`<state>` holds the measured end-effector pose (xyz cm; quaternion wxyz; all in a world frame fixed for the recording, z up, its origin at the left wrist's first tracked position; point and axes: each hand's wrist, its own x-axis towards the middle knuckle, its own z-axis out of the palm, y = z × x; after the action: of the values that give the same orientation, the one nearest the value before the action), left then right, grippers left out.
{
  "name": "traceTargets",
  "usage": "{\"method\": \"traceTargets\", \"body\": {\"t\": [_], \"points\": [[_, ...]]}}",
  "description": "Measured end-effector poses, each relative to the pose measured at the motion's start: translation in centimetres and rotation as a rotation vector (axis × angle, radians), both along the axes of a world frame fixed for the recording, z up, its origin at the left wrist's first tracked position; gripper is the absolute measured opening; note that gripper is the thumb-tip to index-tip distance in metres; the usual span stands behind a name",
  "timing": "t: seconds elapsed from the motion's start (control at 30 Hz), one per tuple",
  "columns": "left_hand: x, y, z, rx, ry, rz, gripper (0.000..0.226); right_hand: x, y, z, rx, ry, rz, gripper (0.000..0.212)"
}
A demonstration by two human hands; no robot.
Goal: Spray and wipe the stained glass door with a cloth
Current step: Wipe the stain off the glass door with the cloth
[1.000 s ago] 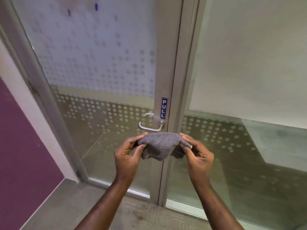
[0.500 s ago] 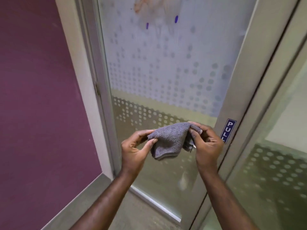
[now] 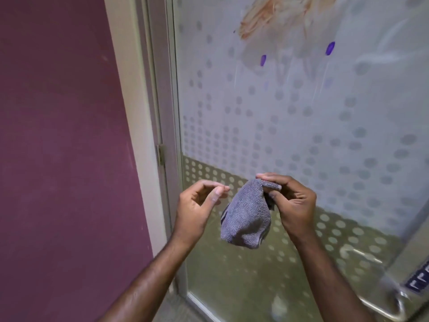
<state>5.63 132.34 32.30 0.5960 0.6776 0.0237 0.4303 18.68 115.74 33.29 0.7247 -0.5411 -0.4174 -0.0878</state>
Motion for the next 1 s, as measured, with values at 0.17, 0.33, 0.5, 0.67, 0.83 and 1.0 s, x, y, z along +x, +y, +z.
{"method": "traceTargets", "body": {"t": [0.17,0.33,0.5,0.67,0.83,1.0], "points": [[5.2,4.7,1.8,-0.082,0.335,-0.199,0.024,2.6,4.0,1.8,-0.008,-0.114,-0.004,0.055],[8.6,8.5,3.3,-0.066,0.521,-0.425,0.045,3.7,7.7,3.1,-0.017,-0.163,-0.047,0.045],[12.4,13.0,3.7,-0.037,0.580,-0.630,0.050,4.0,11.1,3.9,-0.031,-0.192,-0.144,0.045],[15.0,16.9,4.2,-0.109,0.629,-0.887,0.048,3.0,14.0,4.0,-0.011,-0.189,-0.257,0.040],[17.2,20.8,6.2,-0.046,0.606,-1.087,0.049,1.1,14.9,3.0,-0.030,-0.099,-0.328,0.046],[18.7,20.3,10.9,0.368,0.445,-1.009,0.006,0.1,14.0,1.0,-0.068,-0.076,-0.531,0.040]]}}
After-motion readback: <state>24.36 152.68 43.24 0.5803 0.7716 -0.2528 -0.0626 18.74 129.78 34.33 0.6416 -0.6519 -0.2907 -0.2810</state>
